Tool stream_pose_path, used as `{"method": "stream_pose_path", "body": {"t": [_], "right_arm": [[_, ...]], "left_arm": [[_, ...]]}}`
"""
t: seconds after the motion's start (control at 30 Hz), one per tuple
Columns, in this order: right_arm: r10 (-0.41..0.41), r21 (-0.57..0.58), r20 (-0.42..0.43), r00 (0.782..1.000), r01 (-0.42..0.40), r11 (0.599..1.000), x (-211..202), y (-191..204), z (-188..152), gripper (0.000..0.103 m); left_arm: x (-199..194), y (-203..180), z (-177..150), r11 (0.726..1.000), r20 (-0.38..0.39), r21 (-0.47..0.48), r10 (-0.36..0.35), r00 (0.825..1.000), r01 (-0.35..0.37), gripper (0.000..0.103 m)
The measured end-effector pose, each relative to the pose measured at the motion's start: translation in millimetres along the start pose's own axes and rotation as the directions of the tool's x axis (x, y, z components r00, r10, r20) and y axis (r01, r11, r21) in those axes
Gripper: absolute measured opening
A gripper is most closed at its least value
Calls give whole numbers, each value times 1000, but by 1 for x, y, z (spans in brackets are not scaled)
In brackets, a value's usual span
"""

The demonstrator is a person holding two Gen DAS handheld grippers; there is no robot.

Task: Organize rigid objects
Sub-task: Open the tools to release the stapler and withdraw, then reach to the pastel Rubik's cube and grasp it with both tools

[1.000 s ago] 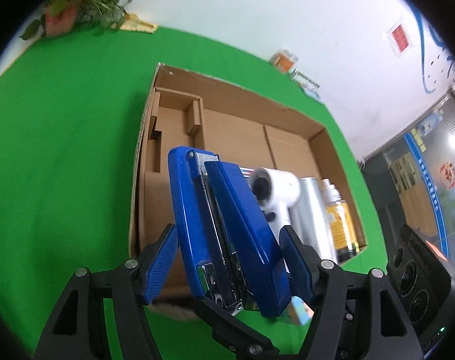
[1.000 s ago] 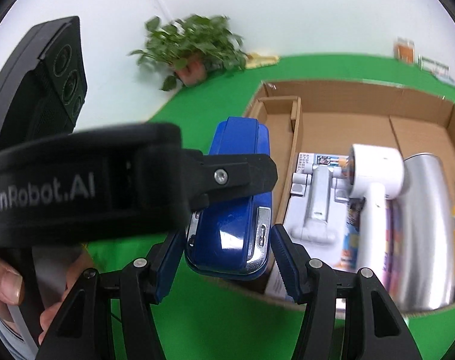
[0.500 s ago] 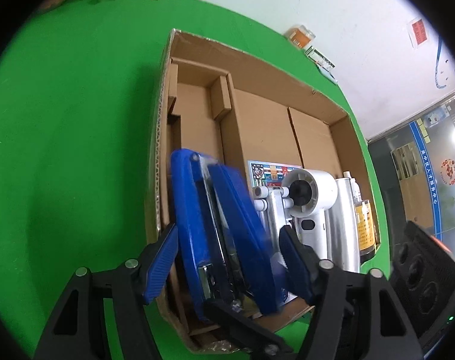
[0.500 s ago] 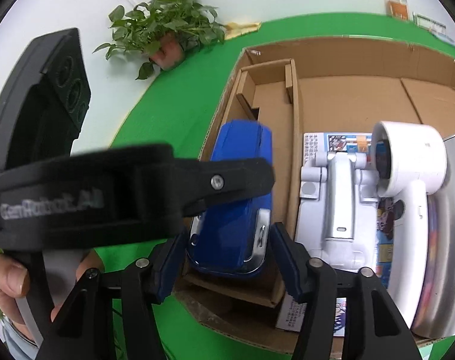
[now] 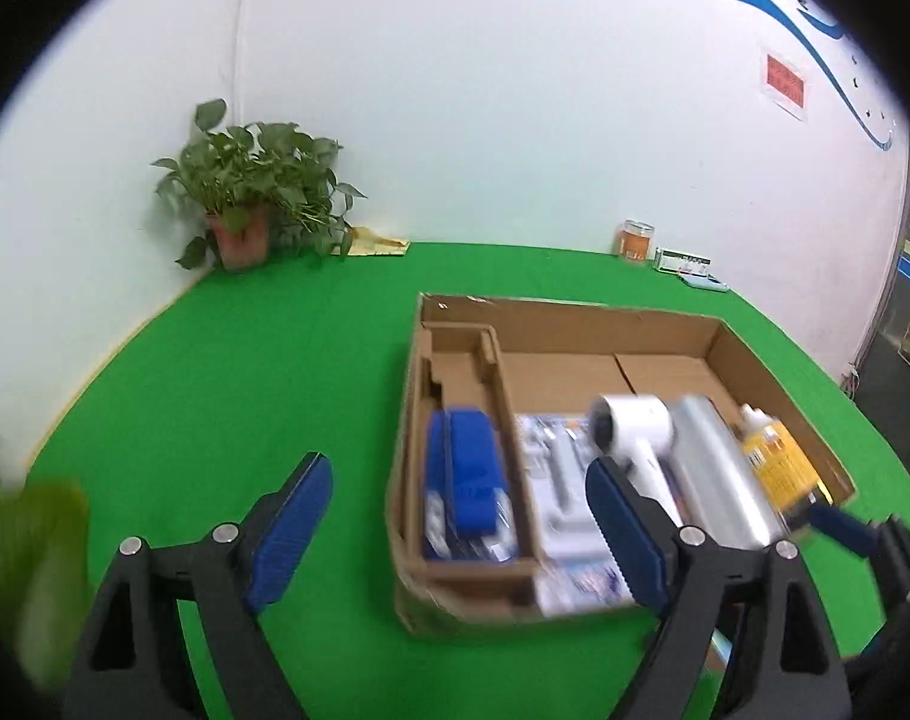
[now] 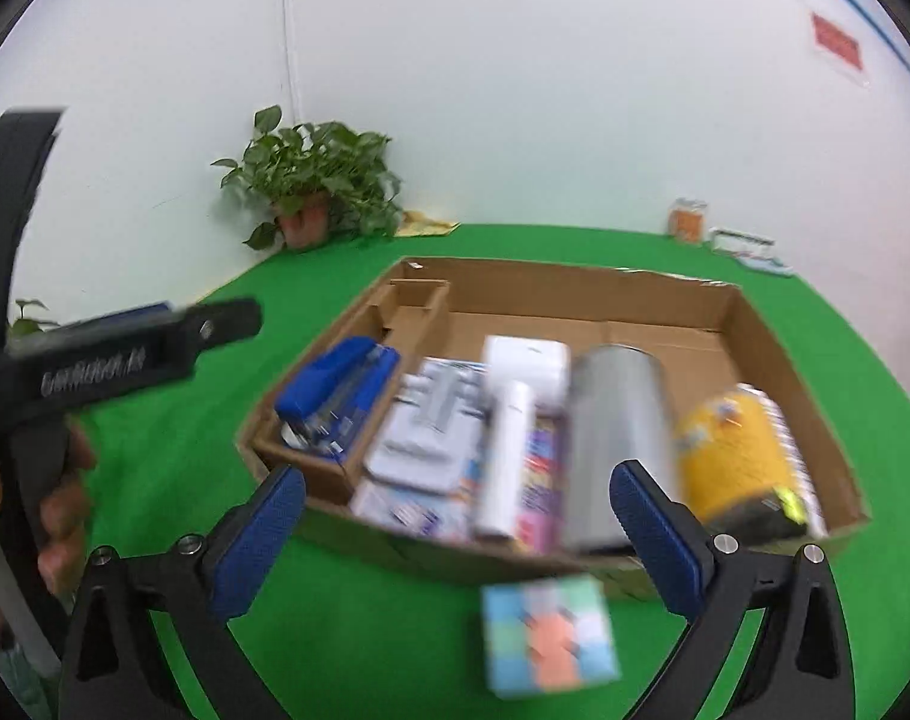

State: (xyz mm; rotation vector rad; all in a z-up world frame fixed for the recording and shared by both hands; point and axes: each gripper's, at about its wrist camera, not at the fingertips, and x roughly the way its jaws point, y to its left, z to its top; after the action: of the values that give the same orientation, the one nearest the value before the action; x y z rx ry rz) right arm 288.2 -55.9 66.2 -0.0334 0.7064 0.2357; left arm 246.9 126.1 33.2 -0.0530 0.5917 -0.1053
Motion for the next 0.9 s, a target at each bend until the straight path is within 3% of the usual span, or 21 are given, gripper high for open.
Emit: {"method": "stream_pose_path", "body": {"t": [0.13,0.3,0.4,0.5,0.6,0.8,0.87,0.9], "right_arm": [[-21,-11,-9,1000,21,1000,-36,-24,-32,102],[3,-24,-30,1000,-3,1000,-56,-43,-64,102],[41,9,-60,997,-40,999,-59,-54,-80,102],[54,35,-95,994,-51,998,-54,-60,-89,102],[83,67,-140,987,-74,995,-44,-64,-98,102],[31,84,-222,975,-13,996,-3,-57,-101,102],[42,96,-242,969,-19,995,9,-57,-102,99],[53,109,-260,964,-25,994,16,-58,-104,92]], "left_arm": [[-18,-28,-32,999,36,-10,34,999,-33,86],[-28,-55,-59,999,8,-16,44,999,-44,86],[-33,-59,-67,1000,-23,-24,-3,1000,3,86],[-40,-61,-76,999,-60,-18,-33,998,32,86],[-55,-51,-80,1000,-60,-24,-1,998,0,86],[-83,-21,-71,995,-97,-78,58,994,-66,86],[-82,-15,-72,993,-130,-114,28,991,-43,86],[-81,-14,-73,991,-143,-130,10,990,-29,86]]}}
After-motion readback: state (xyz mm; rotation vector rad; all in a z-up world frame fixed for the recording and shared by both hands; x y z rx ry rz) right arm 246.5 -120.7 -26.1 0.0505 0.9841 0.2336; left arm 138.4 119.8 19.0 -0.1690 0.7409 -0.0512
